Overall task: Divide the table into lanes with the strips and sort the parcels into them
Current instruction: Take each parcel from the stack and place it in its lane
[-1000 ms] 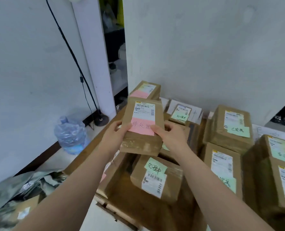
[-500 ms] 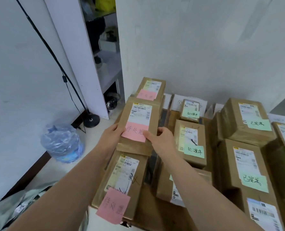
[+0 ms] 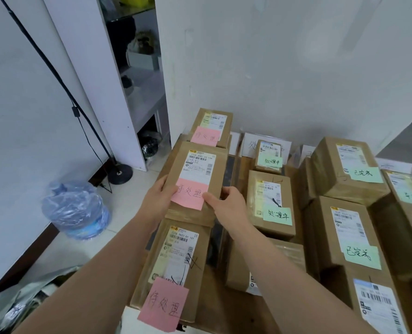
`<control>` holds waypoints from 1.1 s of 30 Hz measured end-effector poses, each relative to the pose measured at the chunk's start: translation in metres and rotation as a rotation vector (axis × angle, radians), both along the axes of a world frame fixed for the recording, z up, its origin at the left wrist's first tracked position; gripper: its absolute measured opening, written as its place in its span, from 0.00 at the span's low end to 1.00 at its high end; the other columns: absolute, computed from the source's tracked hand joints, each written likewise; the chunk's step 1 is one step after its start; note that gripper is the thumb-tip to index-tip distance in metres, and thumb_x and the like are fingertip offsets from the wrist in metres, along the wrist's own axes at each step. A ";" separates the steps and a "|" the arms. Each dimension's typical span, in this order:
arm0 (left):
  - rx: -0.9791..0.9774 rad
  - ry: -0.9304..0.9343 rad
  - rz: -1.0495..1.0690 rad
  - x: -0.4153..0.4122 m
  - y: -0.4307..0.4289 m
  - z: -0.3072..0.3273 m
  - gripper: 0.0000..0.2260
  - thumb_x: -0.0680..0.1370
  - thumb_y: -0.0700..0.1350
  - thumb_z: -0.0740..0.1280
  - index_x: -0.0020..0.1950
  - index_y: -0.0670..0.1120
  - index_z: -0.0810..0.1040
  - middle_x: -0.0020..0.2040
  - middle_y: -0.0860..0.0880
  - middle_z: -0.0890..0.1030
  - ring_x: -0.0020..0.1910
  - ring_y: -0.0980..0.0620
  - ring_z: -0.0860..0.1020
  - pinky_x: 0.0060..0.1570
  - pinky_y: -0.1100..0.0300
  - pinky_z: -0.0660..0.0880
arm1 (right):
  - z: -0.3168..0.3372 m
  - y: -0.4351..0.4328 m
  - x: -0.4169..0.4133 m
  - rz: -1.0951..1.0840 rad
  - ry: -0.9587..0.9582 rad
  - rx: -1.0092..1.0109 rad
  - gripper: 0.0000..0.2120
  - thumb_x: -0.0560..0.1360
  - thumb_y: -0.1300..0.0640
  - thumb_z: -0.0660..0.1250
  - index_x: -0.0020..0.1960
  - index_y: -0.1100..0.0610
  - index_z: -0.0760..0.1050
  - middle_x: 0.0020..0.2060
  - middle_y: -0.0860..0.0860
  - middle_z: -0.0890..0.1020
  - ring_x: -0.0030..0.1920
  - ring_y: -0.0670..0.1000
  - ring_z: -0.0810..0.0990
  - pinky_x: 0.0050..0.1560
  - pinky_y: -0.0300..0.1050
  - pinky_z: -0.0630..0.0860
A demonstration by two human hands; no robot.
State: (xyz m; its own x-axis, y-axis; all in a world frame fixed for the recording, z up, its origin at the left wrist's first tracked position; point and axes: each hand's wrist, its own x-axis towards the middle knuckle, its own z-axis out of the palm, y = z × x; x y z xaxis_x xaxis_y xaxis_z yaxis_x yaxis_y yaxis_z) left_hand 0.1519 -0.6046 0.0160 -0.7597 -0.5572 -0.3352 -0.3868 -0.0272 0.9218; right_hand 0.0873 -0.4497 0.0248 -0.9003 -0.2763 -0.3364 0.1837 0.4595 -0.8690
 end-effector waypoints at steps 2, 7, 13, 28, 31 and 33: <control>-0.052 0.000 0.030 0.000 0.000 0.003 0.18 0.81 0.44 0.63 0.71 0.49 0.71 0.59 0.49 0.81 0.54 0.50 0.80 0.53 0.53 0.78 | 0.004 0.003 0.000 0.020 0.024 0.017 0.22 0.75 0.50 0.71 0.65 0.54 0.68 0.61 0.48 0.77 0.51 0.43 0.73 0.47 0.37 0.72; -0.382 0.045 0.086 0.005 0.012 0.025 0.17 0.82 0.46 0.63 0.70 0.47 0.72 0.53 0.59 0.73 0.52 0.58 0.75 0.41 0.69 0.67 | 0.018 0.019 0.000 0.068 0.185 0.094 0.25 0.78 0.48 0.65 0.72 0.54 0.66 0.66 0.47 0.74 0.63 0.48 0.73 0.58 0.42 0.69; -0.788 0.057 -0.136 -0.001 0.042 0.050 0.15 0.81 0.44 0.61 0.67 0.48 0.75 0.62 0.51 0.78 0.60 0.51 0.76 0.52 0.64 0.70 | 0.036 0.059 -0.005 0.124 0.424 0.302 0.22 0.79 0.48 0.62 0.72 0.51 0.68 0.68 0.47 0.74 0.67 0.50 0.72 0.64 0.44 0.68; -1.144 0.162 -0.606 -0.024 0.249 0.068 0.19 0.81 0.51 0.61 0.72 0.50 0.73 0.68 0.50 0.76 0.67 0.50 0.72 0.69 0.53 0.65 | 0.067 0.287 0.009 -0.055 0.606 0.684 0.15 0.79 0.50 0.61 0.65 0.51 0.74 0.60 0.48 0.79 0.66 0.51 0.72 0.74 0.52 0.55; -1.166 0.214 -0.666 -0.030 0.307 0.069 0.17 0.80 0.50 0.62 0.68 0.50 0.75 0.64 0.51 0.78 0.63 0.50 0.74 0.65 0.53 0.68 | 0.069 0.347 0.017 -0.119 0.585 0.703 0.16 0.80 0.50 0.61 0.65 0.53 0.75 0.59 0.48 0.80 0.64 0.51 0.74 0.73 0.53 0.60; -1.162 0.238 -0.707 -0.032 0.348 0.067 0.17 0.80 0.50 0.62 0.69 0.50 0.76 0.64 0.51 0.79 0.62 0.49 0.75 0.64 0.52 0.69 | 0.069 0.392 0.023 -0.150 0.573 0.729 0.18 0.79 0.50 0.61 0.68 0.53 0.73 0.63 0.49 0.78 0.65 0.51 0.73 0.73 0.53 0.60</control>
State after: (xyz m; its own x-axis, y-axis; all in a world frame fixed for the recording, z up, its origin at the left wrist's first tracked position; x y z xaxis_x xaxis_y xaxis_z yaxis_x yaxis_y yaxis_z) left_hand 0.1198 -0.2568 0.0829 -0.9684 0.0998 0.2288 0.1726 0.9299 0.3248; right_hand 0.1102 -0.0577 0.0938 -0.9914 -0.0393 0.1249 -0.0814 0.9321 -0.3528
